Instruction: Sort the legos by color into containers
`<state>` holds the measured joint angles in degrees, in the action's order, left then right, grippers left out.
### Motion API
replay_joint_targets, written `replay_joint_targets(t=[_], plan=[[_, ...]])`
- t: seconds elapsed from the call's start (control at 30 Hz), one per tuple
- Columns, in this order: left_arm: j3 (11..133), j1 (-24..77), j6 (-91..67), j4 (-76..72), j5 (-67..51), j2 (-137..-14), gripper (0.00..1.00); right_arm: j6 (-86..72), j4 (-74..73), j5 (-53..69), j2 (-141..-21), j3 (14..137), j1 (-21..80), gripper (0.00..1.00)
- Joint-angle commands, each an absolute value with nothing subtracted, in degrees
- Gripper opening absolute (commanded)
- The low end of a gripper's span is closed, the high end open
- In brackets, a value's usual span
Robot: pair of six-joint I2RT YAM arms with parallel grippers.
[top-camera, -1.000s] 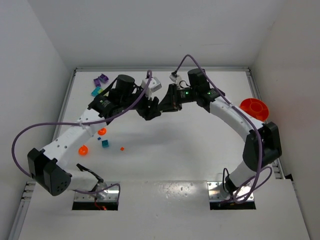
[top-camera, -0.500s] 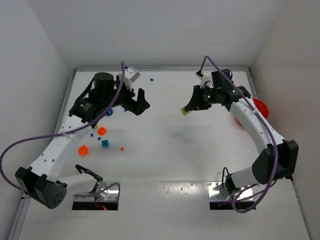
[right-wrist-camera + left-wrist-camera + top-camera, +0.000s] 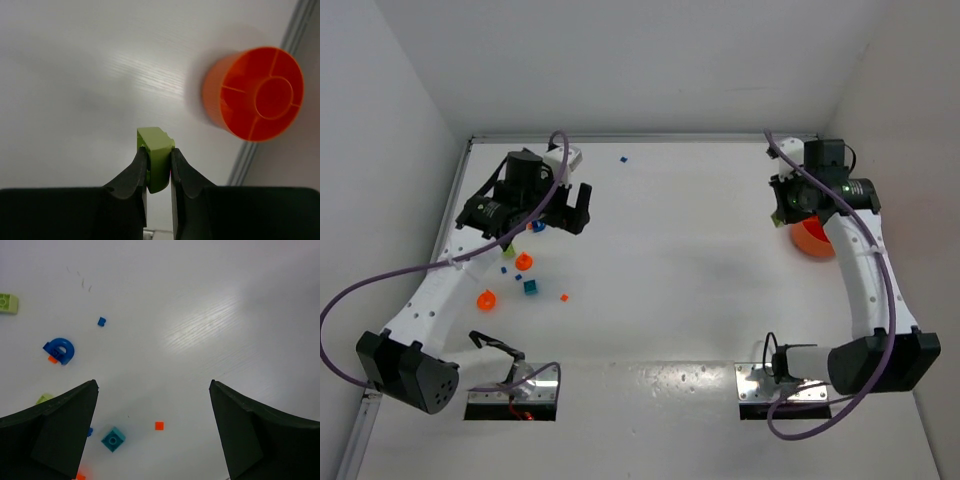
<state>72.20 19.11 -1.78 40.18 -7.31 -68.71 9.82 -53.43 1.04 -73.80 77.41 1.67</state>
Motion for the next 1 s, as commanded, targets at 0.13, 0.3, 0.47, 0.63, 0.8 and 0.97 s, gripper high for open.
replay_joint_targets(t=[0.13,0.3,0.47,0.63,0.8,0.97], plan=[[68.55,16.35,-4.13,36.92,-5.36,-66.62,1.00,16.52,-55.81,-5.45,-76.46,79.01,-8.95,0.00],[68.55,15.21,-6.24,35.77,-2.64,-66.62,1.00,10.39,-54.23,-11.32,-79.71,80.33,-14.22,0.00],[72.06,14.68,-7.56,37.69,-0.09,-67.23,1.00,3.88,-53.61,-14.06,-83.39,82.96,-18.45,0.00],[77.60,14.68,-7.04,41.65,1.40,-69.34,1.00,-1.12,-52.03,-15.73,-87.09,86.04,-21.79,0.00],[83.31,14.68,-5.36,44.91,5.71,-71.54,1.00,-5.97,-55.20,-15.03,-90.53,90.35,-23.29,0.00],[83.32,14.68,-4.83,46.32,6.33,-71.54,1.00,-10.27,-53.96,-15.81,-90.53,89.21,-24.43,0.00]])
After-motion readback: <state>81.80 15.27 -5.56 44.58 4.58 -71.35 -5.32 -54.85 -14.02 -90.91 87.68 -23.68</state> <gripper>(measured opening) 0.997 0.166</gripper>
